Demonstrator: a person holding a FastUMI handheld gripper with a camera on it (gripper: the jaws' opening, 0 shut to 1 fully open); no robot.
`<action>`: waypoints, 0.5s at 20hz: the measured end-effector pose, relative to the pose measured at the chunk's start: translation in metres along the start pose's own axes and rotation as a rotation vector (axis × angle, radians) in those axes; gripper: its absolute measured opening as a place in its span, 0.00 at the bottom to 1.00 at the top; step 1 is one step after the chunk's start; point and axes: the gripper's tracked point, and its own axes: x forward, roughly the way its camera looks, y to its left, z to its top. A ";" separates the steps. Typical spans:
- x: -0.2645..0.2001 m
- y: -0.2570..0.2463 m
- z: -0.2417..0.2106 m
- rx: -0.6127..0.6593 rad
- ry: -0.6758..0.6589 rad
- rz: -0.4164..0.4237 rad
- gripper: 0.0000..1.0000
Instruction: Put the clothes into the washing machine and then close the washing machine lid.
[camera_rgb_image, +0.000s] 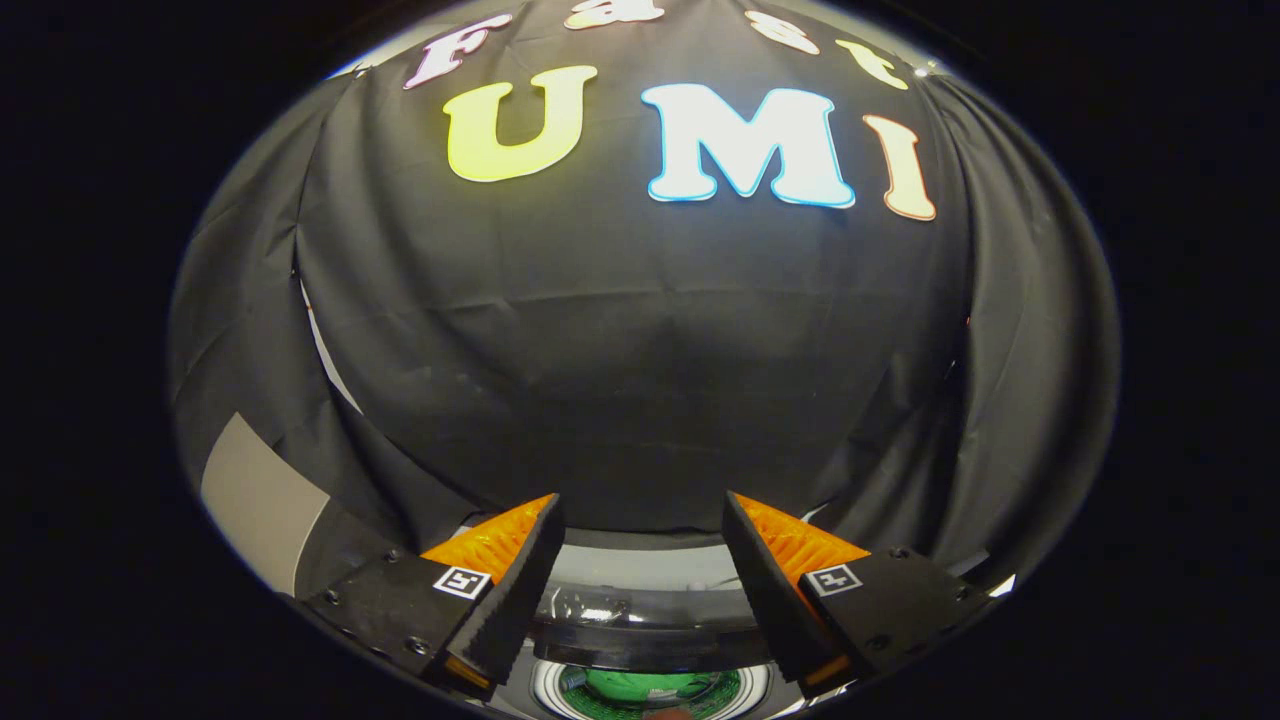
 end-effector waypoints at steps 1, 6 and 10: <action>0.002 -0.001 -0.001 0.002 0.003 -0.002 0.98; 0.007 -0.004 -0.010 -0.001 0.016 -0.002 0.98; 0.005 -0.003 -0.012 -0.006 0.029 0.008 0.97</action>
